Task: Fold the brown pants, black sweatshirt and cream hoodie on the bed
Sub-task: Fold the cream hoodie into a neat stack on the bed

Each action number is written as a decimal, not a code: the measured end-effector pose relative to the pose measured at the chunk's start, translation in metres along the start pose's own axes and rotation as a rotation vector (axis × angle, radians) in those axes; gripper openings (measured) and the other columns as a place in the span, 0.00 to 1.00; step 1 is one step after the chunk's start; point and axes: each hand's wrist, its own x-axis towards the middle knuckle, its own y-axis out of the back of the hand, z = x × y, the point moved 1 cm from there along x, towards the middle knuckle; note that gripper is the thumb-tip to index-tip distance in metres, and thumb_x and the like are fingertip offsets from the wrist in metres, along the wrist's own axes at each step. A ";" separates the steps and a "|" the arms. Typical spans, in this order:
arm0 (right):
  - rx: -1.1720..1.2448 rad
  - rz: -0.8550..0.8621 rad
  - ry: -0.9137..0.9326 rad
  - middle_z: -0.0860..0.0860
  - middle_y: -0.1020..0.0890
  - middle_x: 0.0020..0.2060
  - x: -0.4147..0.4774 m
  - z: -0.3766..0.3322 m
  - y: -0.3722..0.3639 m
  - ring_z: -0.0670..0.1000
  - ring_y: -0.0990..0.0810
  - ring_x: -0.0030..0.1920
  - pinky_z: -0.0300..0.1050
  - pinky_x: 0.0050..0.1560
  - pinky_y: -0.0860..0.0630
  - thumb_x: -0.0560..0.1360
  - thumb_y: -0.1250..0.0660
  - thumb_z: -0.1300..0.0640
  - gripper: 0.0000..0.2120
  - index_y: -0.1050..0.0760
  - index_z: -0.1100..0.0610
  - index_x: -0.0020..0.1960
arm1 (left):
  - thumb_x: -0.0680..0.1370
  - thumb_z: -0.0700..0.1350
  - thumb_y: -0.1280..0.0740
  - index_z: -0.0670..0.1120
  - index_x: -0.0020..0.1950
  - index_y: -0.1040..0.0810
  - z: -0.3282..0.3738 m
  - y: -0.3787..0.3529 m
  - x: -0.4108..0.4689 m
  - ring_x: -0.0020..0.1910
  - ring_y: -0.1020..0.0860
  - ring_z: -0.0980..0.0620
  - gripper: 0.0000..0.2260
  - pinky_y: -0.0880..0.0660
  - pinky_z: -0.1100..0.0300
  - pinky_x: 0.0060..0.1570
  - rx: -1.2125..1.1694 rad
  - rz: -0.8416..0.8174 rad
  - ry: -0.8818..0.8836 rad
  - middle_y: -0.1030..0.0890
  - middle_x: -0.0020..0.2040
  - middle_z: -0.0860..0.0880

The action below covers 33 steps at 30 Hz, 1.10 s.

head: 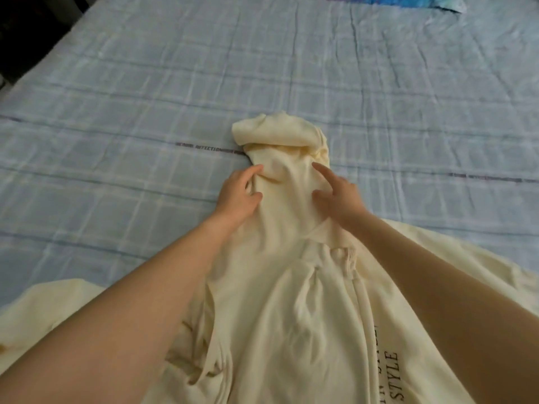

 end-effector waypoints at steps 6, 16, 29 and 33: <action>0.589 0.152 0.014 0.49 0.15 0.54 -0.033 -0.009 0.046 0.47 0.18 0.46 0.35 0.43 0.21 0.67 0.37 0.73 0.31 0.17 0.42 0.57 | 0.69 0.32 0.29 0.51 0.62 0.19 0.021 0.034 -0.024 0.52 0.19 0.48 0.24 0.24 0.56 0.56 -0.597 0.013 0.087 0.16 0.54 0.49; 0.315 -0.084 -0.033 0.45 0.17 0.52 -0.198 0.060 0.019 0.43 0.18 0.47 0.41 0.50 0.20 0.76 0.33 0.67 0.25 0.25 0.40 0.62 | 0.70 0.34 0.26 0.55 0.52 0.18 -0.023 0.022 -0.164 0.45 0.21 0.62 0.18 0.28 0.71 0.47 -0.162 -0.332 0.049 0.18 0.49 0.56; 0.618 0.129 -0.117 0.50 0.17 0.57 -0.107 0.002 0.027 0.45 0.18 0.51 0.35 0.49 0.23 0.72 0.33 0.70 0.25 0.18 0.45 0.60 | 0.75 0.29 0.37 0.50 0.62 0.20 0.038 0.001 -0.096 0.50 0.18 0.53 0.22 0.23 0.64 0.46 -0.829 -0.055 0.232 0.17 0.58 0.46; 0.917 0.104 -0.003 0.54 0.13 0.48 -0.192 0.005 0.063 0.48 0.15 0.45 0.41 0.48 0.18 0.71 0.29 0.70 0.23 0.17 0.46 0.58 | 0.72 0.36 0.33 0.55 0.59 0.17 0.046 0.028 -0.166 0.59 0.20 0.54 0.20 0.22 0.61 0.56 -1.007 -0.235 0.139 0.19 0.62 0.52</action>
